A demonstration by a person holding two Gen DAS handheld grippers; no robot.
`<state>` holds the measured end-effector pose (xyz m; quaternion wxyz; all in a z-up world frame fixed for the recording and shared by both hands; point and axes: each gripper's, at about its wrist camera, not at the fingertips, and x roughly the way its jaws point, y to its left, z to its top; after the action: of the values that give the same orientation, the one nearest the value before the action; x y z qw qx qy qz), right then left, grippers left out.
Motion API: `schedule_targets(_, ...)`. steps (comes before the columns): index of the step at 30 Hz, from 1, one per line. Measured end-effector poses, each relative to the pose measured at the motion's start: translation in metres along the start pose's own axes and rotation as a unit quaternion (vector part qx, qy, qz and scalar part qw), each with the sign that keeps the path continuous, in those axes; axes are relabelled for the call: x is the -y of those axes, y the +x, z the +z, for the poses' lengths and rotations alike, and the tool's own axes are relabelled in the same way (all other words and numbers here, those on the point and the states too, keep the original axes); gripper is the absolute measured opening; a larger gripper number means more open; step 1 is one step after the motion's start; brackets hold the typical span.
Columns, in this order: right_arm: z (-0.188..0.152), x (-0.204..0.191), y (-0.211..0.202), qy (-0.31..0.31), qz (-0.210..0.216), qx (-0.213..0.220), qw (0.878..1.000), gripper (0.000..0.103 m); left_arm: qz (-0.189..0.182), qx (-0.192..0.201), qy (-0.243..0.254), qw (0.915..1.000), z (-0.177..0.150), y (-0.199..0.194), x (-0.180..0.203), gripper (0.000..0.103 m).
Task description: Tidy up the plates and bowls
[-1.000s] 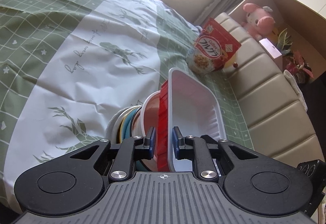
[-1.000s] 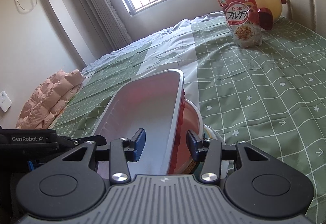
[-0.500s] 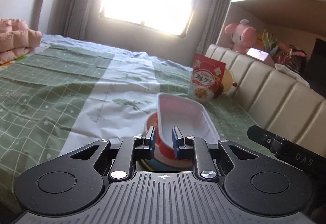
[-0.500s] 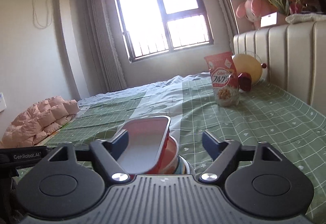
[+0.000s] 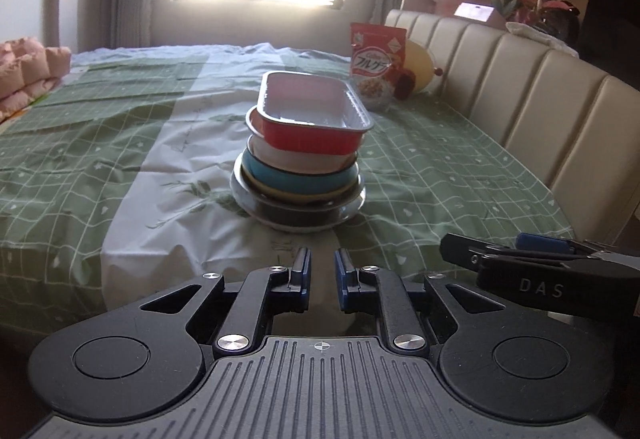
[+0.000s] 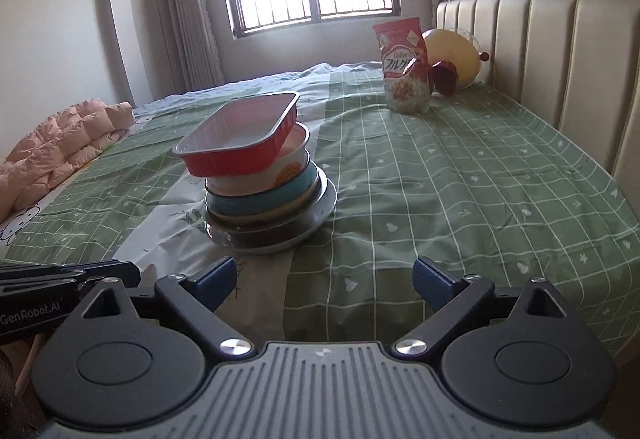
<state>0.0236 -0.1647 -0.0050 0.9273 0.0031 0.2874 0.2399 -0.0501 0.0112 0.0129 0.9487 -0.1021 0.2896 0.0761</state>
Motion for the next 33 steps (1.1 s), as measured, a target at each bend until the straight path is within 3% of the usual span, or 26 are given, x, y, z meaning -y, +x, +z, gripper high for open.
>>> schedule_targets(12,-0.015,-0.010,-0.007,-0.017,0.016,-0.016,1.000,0.095,0.020,-0.017,0.014,0.9996,-0.014,-0.004,0.013,0.016)
schedule_targets(33,-0.017,-0.011,-0.003,-0.018,0.024,-0.021,0.999,0.095,0.021,-0.020,0.005,0.9996,-0.015,-0.002,0.011,0.016)
